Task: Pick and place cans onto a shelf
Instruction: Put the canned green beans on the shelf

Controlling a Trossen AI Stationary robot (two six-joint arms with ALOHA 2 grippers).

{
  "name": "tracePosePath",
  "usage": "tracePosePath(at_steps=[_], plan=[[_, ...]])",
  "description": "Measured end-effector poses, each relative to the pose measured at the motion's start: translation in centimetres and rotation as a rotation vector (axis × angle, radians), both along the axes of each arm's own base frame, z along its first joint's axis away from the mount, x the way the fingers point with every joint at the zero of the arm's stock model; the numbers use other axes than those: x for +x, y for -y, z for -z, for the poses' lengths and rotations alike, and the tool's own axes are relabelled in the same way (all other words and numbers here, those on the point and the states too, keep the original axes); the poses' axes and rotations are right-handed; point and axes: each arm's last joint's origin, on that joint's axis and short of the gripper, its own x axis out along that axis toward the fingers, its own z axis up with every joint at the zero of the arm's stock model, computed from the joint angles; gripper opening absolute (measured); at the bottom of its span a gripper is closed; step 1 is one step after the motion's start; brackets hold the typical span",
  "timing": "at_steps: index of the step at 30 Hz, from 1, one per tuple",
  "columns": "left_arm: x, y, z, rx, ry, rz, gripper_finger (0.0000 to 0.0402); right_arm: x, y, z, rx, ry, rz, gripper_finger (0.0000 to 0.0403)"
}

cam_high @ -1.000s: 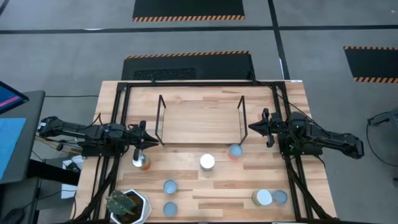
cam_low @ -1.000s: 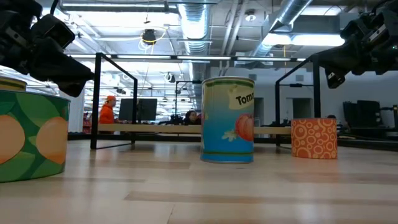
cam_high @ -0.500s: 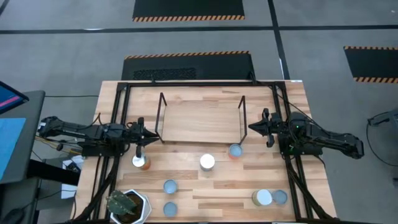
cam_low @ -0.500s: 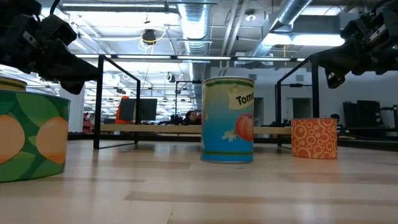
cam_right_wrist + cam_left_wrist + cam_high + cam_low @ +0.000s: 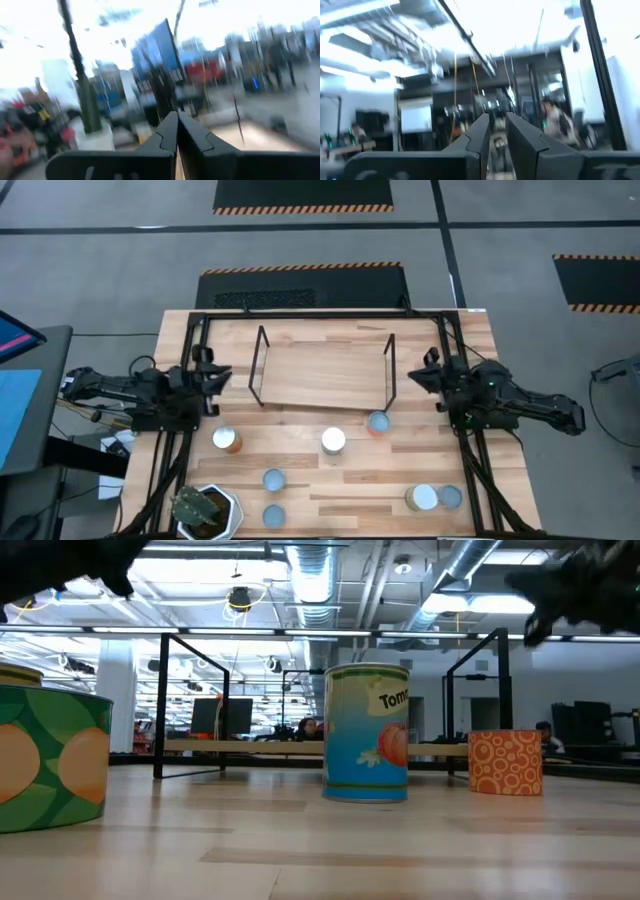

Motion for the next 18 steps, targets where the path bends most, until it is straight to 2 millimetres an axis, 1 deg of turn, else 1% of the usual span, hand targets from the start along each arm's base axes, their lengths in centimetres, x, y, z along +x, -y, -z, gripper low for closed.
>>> tracePosePath(at_steps=[4,7,13,18], plan=[[-0.3,0.1,-0.4,0.032,0.052,0.03,0.0056,-1.0,-0.5,-1.8,-0.121,0.204,-0.071,0.0033],[-0.2,0.2,-0.4,0.052,0.047,0.056,0.0056,-1.5,-0.8,-2.5,-0.177,0.288,-0.112,0.0033],[-0.3,0.4,-0.4,0.093,0.06,0.125,0.0056,-1.7,-0.9,-2.7,-0.194,0.307,-0.126,0.0033],[-0.5,0.4,-1.2,0.106,0.101,0.109,0.0056,-1.7,-0.9,-2.7,-0.194,0.307,-0.126,0.0033]])
